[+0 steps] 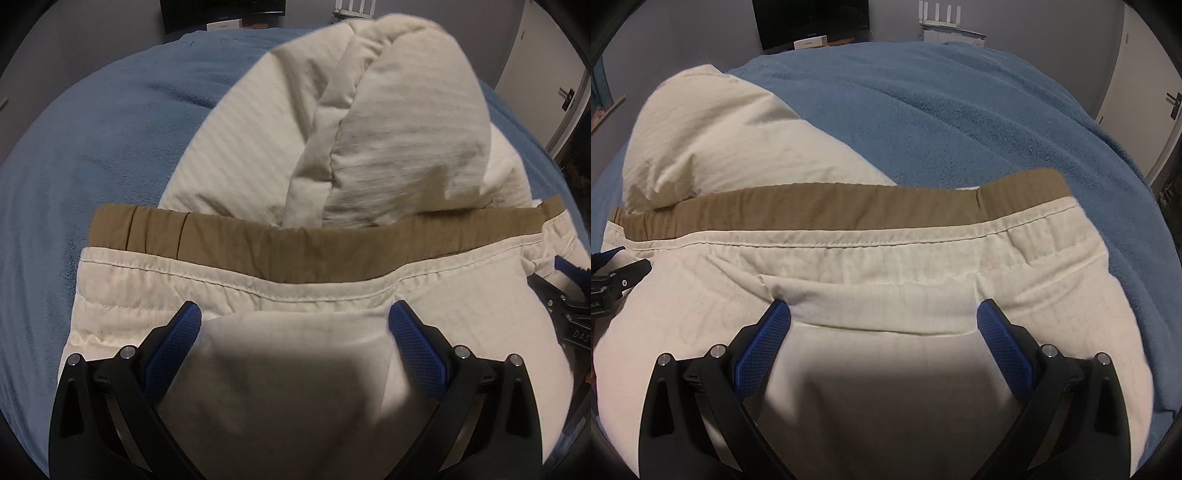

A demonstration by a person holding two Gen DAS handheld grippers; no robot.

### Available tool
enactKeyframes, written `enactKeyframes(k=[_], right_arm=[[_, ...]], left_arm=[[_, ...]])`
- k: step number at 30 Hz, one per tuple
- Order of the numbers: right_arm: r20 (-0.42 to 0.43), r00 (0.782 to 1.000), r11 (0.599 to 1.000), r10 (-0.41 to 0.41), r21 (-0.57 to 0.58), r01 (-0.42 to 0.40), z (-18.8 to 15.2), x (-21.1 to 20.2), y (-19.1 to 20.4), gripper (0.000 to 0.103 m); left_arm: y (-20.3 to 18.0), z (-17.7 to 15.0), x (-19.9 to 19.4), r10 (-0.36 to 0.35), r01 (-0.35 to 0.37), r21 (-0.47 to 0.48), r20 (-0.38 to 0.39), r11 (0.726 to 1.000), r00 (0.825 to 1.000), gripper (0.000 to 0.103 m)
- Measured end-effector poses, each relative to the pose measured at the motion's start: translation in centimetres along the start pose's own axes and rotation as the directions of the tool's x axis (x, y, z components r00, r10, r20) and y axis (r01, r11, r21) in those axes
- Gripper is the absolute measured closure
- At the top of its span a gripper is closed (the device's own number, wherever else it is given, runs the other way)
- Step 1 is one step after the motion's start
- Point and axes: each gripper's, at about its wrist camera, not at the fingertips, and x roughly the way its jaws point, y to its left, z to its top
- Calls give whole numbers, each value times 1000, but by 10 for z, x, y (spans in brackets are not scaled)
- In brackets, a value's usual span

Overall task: Fold large clothes
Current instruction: 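Open both tools and press the folded hem flat over the body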

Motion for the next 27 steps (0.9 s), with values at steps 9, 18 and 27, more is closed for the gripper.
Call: enactKeyframes(k=[9,18,27], right_arm=[[19,1000,1000,-8,3,8,-8,6,3,6],[35,999,1000,-13,4,13,-13,9,2,6],[33,999,1000,-13,3,13,-11,10,1,6]], left_arm=[[-12,-11,8,37,-38,14,44,999,998,5],[-17,-19,7,41,-42,14,66,999,997,5],[-15,-18,8,38,-39,14,75,999,996,5]])
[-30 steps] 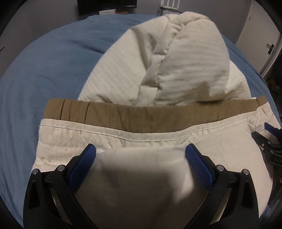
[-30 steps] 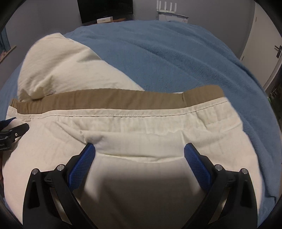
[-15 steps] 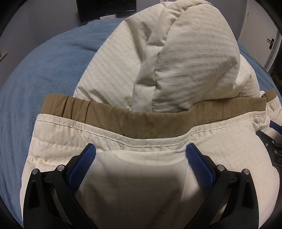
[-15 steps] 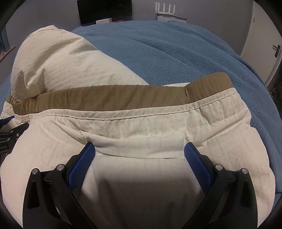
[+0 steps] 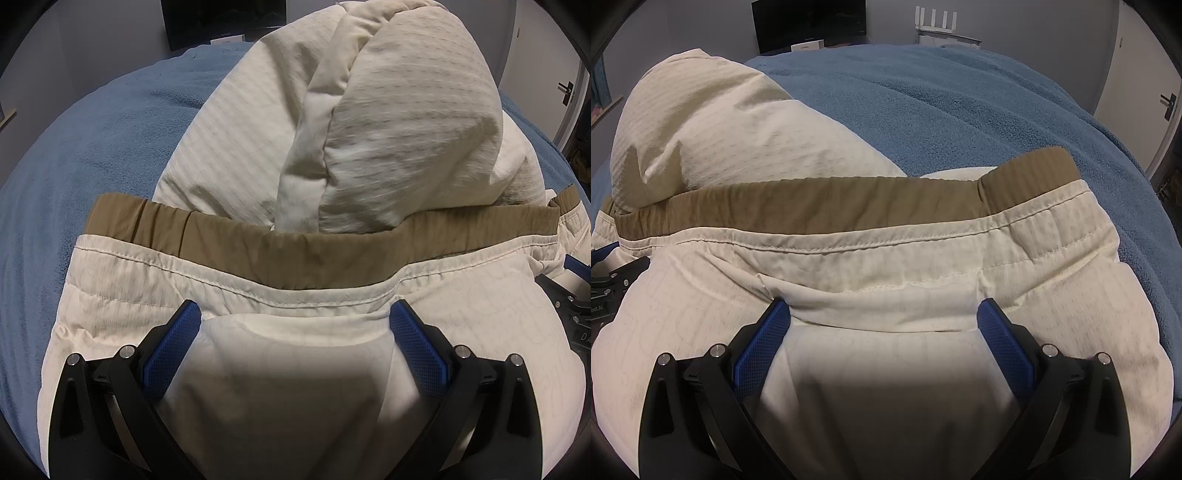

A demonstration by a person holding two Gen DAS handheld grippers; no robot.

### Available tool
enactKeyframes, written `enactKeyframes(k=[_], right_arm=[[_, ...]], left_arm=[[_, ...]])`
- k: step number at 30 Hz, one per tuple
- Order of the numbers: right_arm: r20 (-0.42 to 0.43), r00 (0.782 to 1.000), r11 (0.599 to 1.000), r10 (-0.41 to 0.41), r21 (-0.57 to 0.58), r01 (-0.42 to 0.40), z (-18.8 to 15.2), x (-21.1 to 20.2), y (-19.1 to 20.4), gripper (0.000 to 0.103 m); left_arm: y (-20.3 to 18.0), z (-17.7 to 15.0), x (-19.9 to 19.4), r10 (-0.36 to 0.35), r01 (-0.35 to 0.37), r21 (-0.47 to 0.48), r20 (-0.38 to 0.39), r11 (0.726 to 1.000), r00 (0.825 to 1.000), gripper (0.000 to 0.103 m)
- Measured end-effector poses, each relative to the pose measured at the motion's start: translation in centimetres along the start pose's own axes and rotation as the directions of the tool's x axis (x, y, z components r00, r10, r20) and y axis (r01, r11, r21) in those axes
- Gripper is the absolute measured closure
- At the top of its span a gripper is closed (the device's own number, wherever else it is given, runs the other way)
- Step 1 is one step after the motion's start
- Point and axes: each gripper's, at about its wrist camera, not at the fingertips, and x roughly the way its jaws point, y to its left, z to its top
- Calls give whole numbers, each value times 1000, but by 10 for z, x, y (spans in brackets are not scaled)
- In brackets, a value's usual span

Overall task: Fold large clothes
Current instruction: 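Open both tools and press the folded hem flat over the body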

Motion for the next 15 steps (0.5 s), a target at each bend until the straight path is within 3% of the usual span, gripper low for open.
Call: enactKeyframes(k=[15], right_arm=[[3,1000,1000,1,0,-1,0,1,0,6]], left_arm=[[0,-1,3,-1,1,-1,14,1000,1000,5]])
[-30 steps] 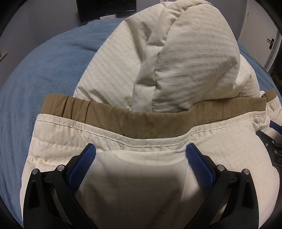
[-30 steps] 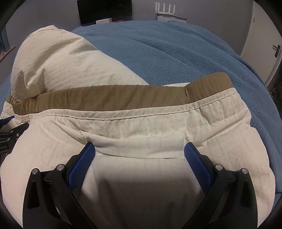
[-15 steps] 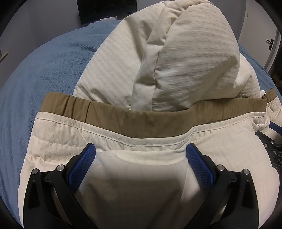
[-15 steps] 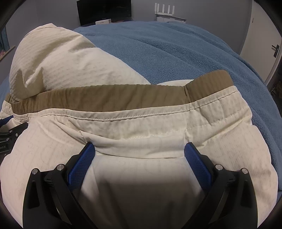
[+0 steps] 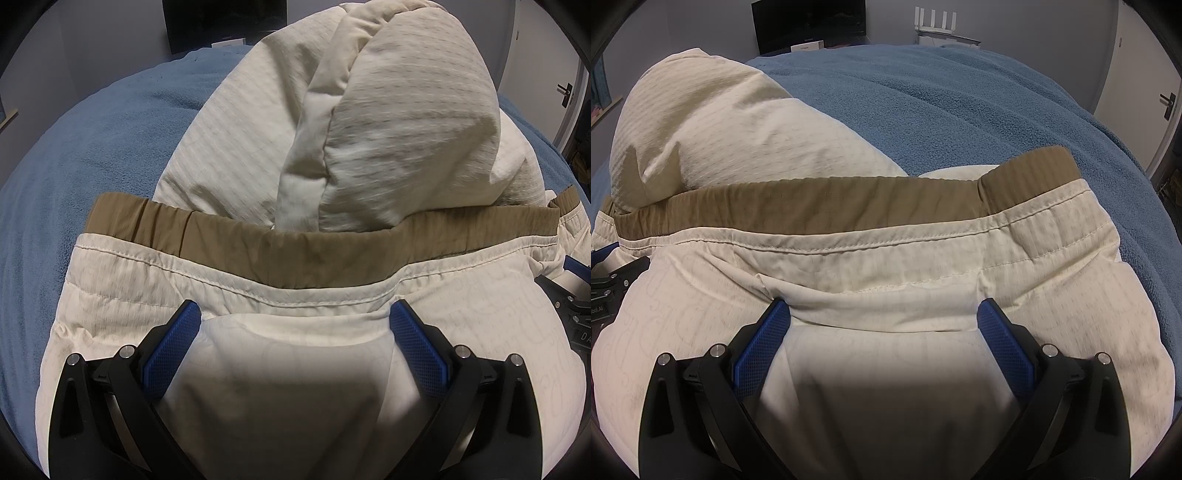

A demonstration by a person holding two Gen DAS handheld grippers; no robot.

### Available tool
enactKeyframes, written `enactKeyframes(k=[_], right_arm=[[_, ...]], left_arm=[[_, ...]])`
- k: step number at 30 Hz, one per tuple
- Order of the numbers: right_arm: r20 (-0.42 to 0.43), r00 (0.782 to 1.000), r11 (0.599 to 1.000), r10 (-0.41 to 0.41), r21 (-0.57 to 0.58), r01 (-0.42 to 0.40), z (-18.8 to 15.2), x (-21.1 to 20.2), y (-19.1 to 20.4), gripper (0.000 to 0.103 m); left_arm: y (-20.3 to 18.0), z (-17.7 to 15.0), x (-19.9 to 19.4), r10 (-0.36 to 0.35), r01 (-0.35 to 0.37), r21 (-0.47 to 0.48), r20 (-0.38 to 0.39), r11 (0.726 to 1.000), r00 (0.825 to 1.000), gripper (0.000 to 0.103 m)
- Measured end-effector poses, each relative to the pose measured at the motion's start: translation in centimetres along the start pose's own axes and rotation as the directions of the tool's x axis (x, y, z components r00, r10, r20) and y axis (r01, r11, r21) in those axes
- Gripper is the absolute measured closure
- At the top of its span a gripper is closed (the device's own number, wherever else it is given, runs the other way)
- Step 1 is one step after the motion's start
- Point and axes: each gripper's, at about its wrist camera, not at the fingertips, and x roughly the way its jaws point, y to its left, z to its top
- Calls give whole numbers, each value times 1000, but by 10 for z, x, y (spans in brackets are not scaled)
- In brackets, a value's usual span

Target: Fold large clothes

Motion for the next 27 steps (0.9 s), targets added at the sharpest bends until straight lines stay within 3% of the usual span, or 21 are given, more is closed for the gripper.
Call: enactKeyframes(k=[12,15,23,27], right_arm=[[25,1000,1000,-17,-2,17,-9,-12,3,6],[1,1000,999,30,20,-30,-13,-32,-2,6],[63,992,992,112,-58,-109,-64,-110,-3,6],[92,987,990,131,-68,-125,-91,-127,5,6]], left_arm=[[-4,0,-8,21,-20,25,-7,999,1000,5],[-4,-1,-26,13,-13,1,-34,1000,999,6],[-23,-50,-98,-35,33,110,22,993,999,7],[-34,-71,-118,-60,56,81,46,995,997,7]])
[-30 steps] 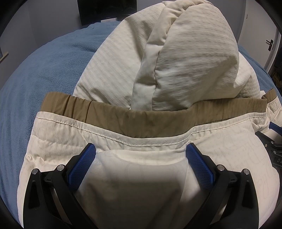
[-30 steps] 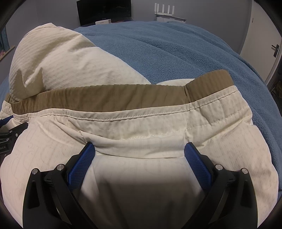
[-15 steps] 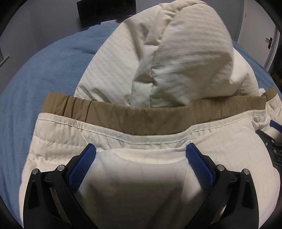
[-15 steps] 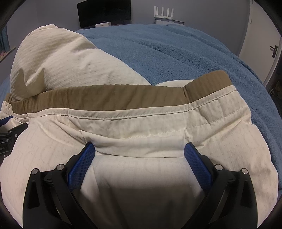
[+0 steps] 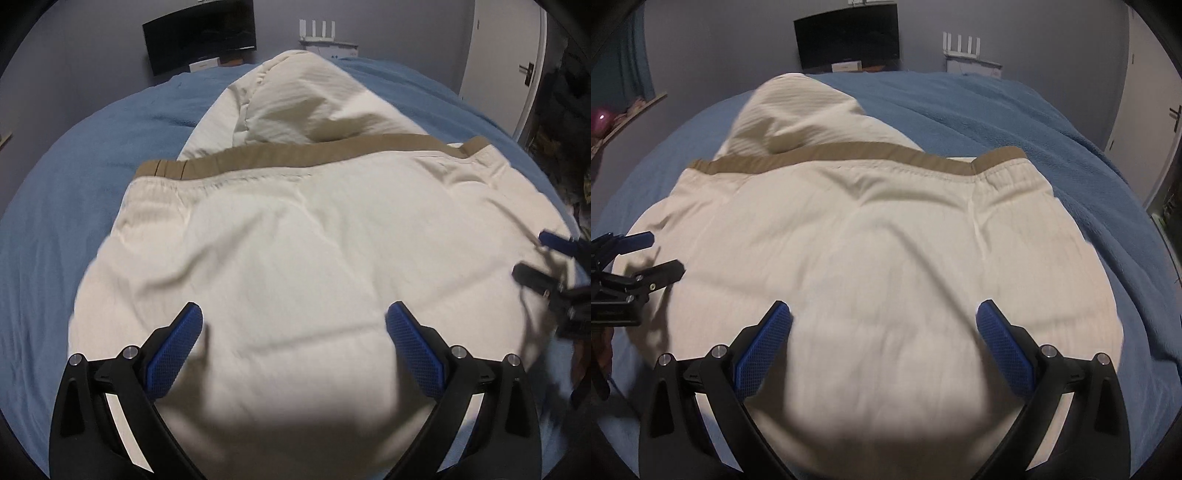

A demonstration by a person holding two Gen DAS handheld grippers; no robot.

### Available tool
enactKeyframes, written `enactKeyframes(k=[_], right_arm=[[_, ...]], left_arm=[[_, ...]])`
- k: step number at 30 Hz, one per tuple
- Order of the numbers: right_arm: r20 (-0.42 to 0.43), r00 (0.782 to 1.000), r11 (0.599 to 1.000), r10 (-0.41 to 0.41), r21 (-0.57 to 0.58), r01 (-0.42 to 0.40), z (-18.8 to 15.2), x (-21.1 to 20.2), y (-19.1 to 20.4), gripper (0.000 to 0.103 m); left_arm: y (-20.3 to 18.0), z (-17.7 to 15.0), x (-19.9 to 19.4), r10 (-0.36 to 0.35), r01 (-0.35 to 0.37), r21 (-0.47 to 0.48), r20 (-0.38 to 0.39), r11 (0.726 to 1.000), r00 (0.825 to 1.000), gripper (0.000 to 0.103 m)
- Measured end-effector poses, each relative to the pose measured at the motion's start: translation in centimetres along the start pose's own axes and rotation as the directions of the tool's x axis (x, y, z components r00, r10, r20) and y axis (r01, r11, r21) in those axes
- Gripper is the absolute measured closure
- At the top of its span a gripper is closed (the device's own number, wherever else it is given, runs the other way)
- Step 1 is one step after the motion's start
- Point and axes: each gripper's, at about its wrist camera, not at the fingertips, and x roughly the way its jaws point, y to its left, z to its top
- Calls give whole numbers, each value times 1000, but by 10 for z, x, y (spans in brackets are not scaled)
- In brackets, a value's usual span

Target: Fold large clothes

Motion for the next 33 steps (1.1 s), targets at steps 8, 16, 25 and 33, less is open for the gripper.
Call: enactKeyframes(k=[8,16,25,33], right_arm=[[35,999,999,-17,-49,18,-43,16,11,6],[13,999,997,-38,-74,38,-51,29,12,6],[13,999,996,-40,-76,41,-52,30,13,6],[11,1000,997,-14,-69,14,-49,18,7,6]], left_arm=[[-12,-28,23,-53,52,20,25,998,998,5],[-18,-41,40,-18,16,78,28,997,999,5],[-17,-41,47,-27,25,79,21,997,999,5],[-17,-40,41,-33,29,89,37,996,999,5]])
